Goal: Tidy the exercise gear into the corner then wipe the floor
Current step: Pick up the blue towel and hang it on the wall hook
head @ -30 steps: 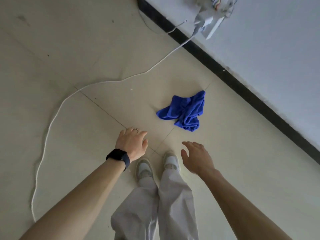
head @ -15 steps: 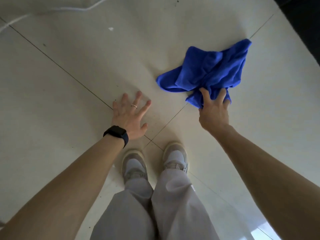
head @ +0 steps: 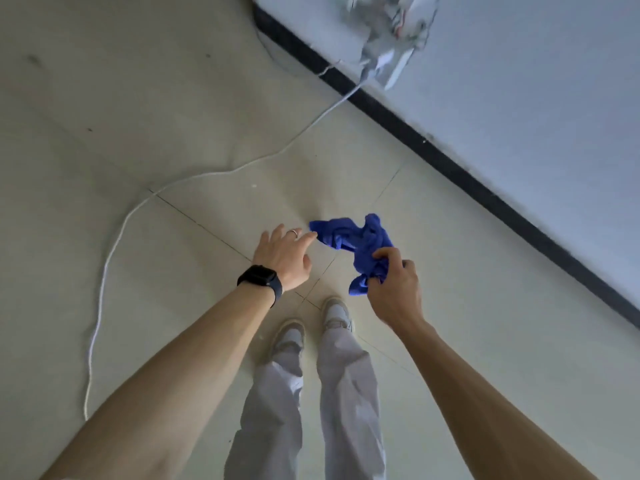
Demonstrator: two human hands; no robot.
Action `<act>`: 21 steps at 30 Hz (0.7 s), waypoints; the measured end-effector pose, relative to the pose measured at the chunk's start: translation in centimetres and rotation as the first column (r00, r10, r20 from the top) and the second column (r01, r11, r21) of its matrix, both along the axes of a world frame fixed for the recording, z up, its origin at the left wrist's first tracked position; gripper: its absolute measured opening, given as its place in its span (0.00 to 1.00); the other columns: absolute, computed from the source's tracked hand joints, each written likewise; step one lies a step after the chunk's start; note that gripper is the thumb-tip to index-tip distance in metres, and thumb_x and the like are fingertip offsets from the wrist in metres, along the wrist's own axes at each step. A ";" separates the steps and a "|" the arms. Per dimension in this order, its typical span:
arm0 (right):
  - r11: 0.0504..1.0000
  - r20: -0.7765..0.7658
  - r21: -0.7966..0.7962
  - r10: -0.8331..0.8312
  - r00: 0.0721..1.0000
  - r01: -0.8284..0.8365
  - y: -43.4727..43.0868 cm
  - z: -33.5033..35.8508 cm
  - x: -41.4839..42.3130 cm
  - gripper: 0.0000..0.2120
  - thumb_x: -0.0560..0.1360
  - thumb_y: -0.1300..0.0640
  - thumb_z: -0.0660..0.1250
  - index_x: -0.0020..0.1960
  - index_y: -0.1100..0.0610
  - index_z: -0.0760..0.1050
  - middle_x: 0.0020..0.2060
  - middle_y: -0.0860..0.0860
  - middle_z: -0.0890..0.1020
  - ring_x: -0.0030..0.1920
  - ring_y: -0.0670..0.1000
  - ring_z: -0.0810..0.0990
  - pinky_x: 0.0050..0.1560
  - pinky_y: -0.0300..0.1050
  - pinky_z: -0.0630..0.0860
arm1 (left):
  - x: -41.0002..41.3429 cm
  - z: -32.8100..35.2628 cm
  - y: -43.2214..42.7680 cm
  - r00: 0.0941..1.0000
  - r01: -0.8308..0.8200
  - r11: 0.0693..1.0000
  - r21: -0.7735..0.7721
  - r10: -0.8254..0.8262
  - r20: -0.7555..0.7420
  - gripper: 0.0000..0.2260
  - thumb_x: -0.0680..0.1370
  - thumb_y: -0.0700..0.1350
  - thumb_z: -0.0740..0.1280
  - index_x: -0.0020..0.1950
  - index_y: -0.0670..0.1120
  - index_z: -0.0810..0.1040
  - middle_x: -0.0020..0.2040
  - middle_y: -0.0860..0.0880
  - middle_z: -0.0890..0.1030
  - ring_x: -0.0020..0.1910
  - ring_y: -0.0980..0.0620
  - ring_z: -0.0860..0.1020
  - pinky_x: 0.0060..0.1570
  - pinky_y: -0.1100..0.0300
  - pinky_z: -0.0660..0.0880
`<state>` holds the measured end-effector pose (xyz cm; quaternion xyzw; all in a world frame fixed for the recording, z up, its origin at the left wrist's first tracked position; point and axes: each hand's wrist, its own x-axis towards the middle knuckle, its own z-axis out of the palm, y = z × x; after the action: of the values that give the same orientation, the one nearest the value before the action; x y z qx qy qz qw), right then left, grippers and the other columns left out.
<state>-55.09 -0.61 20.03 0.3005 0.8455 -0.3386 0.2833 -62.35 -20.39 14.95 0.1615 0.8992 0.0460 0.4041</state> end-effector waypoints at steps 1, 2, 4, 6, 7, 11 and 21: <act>1.000 -0.016 -0.013 0.003 1.000 -0.003 0.0 3.6 0.1 0.19 0.76 0.63 0.61 0.63 0.47 0.70 0.53 0.52 0.71 0.45 0.53 0.73 0.48 0.46 0.70 | -0.4 3.6 0.2 1.000 -0.008 1.000 0.027 0.009 -0.025 0.24 0.80 0.50 0.59 0.76 0.55 0.63 0.75 0.49 0.69 0.73 0.43 0.63 0.69 0.45 0.63; 1.000 -0.026 -0.027 0.009 1.000 -0.010 0.1 7.4 0.4 0.19 0.75 0.63 0.62 0.63 0.48 0.70 0.52 0.52 0.71 0.46 0.53 0.74 0.47 0.43 0.69 | -0.6 7.3 0.3 0.999 -0.016 0.998 0.060 0.019 -0.047 0.23 0.80 0.50 0.59 0.75 0.55 0.65 0.73 0.49 0.70 0.73 0.44 0.65 0.68 0.46 0.63; 0.999 -0.068 -0.045 -0.009 0.998 0.006 0.3 15.2 1.3 0.19 0.75 0.63 0.63 0.62 0.47 0.71 0.53 0.51 0.74 0.48 0.52 0.74 0.42 0.39 0.68 | -0.8 14.8 0.5 0.994 -0.005 0.992 0.126 0.018 -0.104 0.22 0.79 0.49 0.60 0.74 0.54 0.67 0.70 0.50 0.73 0.71 0.46 0.67 0.67 0.48 0.65; 0.997 -0.124 -0.066 -0.043 0.991 0.035 0.4 21.9 2.9 0.18 0.74 0.63 0.64 0.59 0.45 0.72 0.54 0.49 0.76 0.49 0.49 0.76 0.42 0.37 0.71 | -0.6 21.5 0.6 0.990 0.011 0.984 0.180 0.015 -0.142 0.22 0.79 0.48 0.61 0.73 0.53 0.69 0.68 0.51 0.76 0.68 0.46 0.70 0.65 0.50 0.68; 0.995 -0.164 -0.080 -0.066 0.984 0.054 0.6 25.8 3.7 0.19 0.74 0.64 0.65 0.57 0.43 0.73 0.53 0.48 0.77 0.49 0.48 0.76 0.43 0.39 0.73 | -0.4 25.4 0.6 0.988 0.015 0.978 0.210 0.018 -0.152 0.22 0.78 0.47 0.61 0.73 0.53 0.68 0.68 0.50 0.76 0.68 0.46 0.71 0.65 0.51 0.68; 0.974 -0.291 -0.163 -0.203 0.935 0.161 1.8 39.5 8.0 0.25 0.70 0.69 0.67 0.47 0.37 0.73 0.47 0.46 0.81 0.42 0.49 0.78 0.41 0.41 0.77 | 1.4 38.4 1.9 0.997 0.014 0.941 0.339 0.013 -0.077 0.27 0.79 0.46 0.64 0.77 0.54 0.64 0.71 0.49 0.73 0.70 0.47 0.69 0.65 0.52 0.71; 0.898 -0.524 -0.249 -0.440 0.729 0.363 5.8 58.4 23.8 0.14 0.63 0.64 0.64 0.45 0.48 0.77 0.39 0.47 0.80 0.39 0.51 0.75 0.44 0.54 0.78 | 7.0 55.2 14.6 0.924 0.379 0.680 0.627 -0.319 -0.212 0.14 0.76 0.50 0.64 0.60 0.61 0.78 0.67 0.54 0.75 0.67 0.52 0.73 0.60 0.50 0.74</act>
<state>-31.27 5.23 78.47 0.3423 0.7816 -0.5198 -0.0426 -55.40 -5.77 70.16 0.4634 0.7935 0.2740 0.2837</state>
